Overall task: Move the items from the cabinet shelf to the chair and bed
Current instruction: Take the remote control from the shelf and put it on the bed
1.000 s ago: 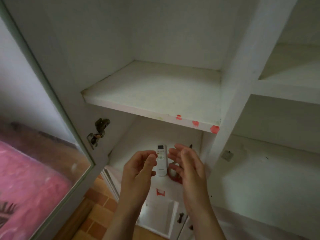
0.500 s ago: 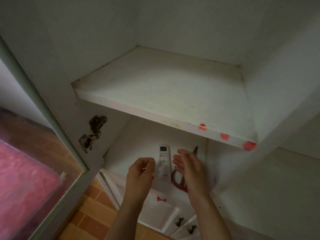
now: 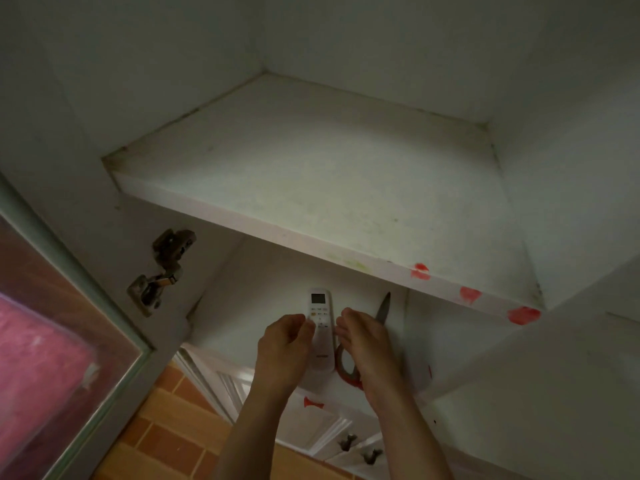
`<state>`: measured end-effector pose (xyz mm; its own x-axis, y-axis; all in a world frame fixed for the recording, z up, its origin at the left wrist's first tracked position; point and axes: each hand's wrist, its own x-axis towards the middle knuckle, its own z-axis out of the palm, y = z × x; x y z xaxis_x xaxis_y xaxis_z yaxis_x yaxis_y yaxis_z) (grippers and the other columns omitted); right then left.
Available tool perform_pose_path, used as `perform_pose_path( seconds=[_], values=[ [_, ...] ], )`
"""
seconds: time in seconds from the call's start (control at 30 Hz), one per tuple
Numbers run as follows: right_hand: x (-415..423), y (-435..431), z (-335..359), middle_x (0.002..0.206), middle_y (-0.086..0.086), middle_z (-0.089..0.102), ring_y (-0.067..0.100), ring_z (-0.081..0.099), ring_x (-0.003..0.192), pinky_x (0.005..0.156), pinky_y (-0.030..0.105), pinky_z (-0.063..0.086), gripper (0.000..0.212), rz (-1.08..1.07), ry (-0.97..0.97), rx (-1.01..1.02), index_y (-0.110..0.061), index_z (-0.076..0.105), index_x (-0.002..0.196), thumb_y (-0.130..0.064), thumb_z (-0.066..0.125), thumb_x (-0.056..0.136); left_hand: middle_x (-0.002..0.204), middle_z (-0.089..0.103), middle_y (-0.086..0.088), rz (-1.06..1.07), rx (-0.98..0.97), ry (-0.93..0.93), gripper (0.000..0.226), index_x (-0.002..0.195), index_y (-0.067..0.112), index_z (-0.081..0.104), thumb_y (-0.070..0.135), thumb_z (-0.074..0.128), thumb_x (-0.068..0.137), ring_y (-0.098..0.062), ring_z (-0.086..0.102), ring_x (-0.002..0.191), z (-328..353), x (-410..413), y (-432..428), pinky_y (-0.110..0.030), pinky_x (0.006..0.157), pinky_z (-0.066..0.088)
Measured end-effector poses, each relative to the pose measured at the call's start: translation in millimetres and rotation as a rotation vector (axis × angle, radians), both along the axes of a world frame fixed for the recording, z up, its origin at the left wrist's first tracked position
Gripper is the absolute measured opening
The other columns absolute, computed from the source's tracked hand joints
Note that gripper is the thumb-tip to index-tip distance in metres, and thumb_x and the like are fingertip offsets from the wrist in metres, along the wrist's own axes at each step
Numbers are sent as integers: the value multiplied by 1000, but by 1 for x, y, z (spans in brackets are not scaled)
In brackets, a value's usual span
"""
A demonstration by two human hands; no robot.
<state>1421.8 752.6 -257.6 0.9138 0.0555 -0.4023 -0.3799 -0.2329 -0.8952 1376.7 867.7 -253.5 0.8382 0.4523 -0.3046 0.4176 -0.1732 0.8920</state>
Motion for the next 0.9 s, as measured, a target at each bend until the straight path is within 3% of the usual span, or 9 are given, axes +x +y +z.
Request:
perform_pose_path(
  seconds=[0.1, 0.23, 0.37, 0.43, 0.5, 0.7, 0.9],
  values=[
    [3, 7, 0, 90, -3, 80, 18, 76, 92, 93, 50, 58, 34, 72, -18, -32, -29, 75, 89, -53, 52, 86, 100, 66, 4, -35, 58, 24, 24, 113, 17, 70, 23, 50, 103, -4, 58, 80, -1, 3, 1, -14, 61, 39],
    [6, 8, -1, 93, -1, 82, 15, 78, 87, 87, 44, 63, 27, 60, -9, -22, -25, 76, 94, -32, 51, 100, 103, 66, 6, -29, 52, 36, 21, 112, 19, 71, 20, 53, 101, -6, 59, 83, -3, 5, 2, -14, 64, 41],
    [7, 9, 1, 93, -1, 82, 17, 78, 88, 80, 35, 64, 23, 39, -8, 29, -23, 77, 97, -21, 54, 100, 111, 67, 6, 61, -30, 13, 18, 103, 23, 69, 14, 54, 100, -12, 63, 97, -5, 4, 3, -23, 79, 50],
    [7, 11, 4, 102, 1, 80, 16, 78, 93, 78, 30, 63, 18, 33, -9, 62, -21, 75, 103, -15, 58, 99, 118, 70, 4, 106, -76, 7, 23, 115, 19, 71, 13, 57, 98, -16, 66, 105, -4, 4, 3, -37, 94, 55],
    [6, 13, 6, 107, -1, 78, 16, 76, 98, 82, 31, 63, 19, 31, -19, 84, -27, 74, 103, -11, 63, 97, 118, 71, 4, 133, -120, 0, 28, 120, 21, 70, 11, 59, 96, -16, 66, 107, -1, 4, 5, -43, 100, 54],
    [4, 13, 19, 104, -7, 75, 4, 72, 91, 63, 15, 58, 34, 26, -47, 112, -24, 71, 106, 6, 67, 90, 104, 72, 8, 145, -260, -71, 32, 113, 22, 72, 0, 63, 92, -7, 67, 97, 3, 1, 15, -25, 80, 54],
    [2, 10, 28, 108, -5, 72, 4, 70, 96, 68, 14, 59, 44, 50, -79, 220, -15, 65, 126, 10, 67, 89, 104, 75, 1, 184, -267, -165, 35, 107, 24, 72, -6, 65, 89, -18, 71, 100, 23, -14, 12, -37, 87, 61]
  ],
)
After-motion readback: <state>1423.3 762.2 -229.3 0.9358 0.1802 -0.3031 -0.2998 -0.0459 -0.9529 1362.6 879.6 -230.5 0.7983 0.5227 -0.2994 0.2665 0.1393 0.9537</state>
